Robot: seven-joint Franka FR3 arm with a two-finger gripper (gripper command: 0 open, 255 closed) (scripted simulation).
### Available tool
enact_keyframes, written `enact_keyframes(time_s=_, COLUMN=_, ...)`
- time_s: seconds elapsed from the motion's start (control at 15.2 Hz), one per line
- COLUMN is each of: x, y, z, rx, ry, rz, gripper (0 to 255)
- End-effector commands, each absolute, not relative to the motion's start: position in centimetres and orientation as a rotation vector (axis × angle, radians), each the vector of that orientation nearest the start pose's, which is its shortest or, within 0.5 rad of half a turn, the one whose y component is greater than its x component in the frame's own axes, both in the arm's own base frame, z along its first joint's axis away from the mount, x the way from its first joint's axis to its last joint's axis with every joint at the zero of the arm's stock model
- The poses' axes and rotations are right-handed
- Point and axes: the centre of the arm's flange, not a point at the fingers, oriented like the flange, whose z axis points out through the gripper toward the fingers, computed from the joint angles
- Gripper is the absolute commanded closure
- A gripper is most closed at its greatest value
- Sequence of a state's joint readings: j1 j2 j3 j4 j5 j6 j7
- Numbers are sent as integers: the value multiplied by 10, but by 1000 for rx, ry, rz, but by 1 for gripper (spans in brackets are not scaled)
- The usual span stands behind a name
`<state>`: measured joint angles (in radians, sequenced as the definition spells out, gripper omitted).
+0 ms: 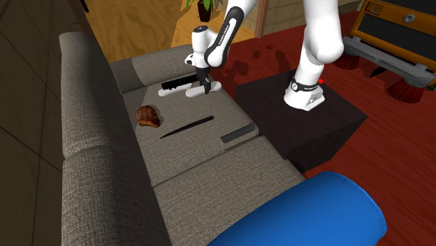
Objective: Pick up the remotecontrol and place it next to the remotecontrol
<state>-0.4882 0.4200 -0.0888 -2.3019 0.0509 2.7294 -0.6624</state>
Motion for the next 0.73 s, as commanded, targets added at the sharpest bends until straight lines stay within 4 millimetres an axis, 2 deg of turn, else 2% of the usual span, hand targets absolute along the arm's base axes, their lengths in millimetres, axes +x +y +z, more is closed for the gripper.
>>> enact_keyframes(time_s=0.0, x=437, y=-290, z=155, rx=-3159, ry=-74, rz=1, gripper=255)
enact_keyframes(time_s=0.46, x=437, y=-290, z=118, rx=-3159, ry=-74, rz=1, gripper=255)
enact_keyframes(time_s=0.66, x=437, y=-290, z=118, rx=-3159, ry=-74, rz=1, gripper=255)
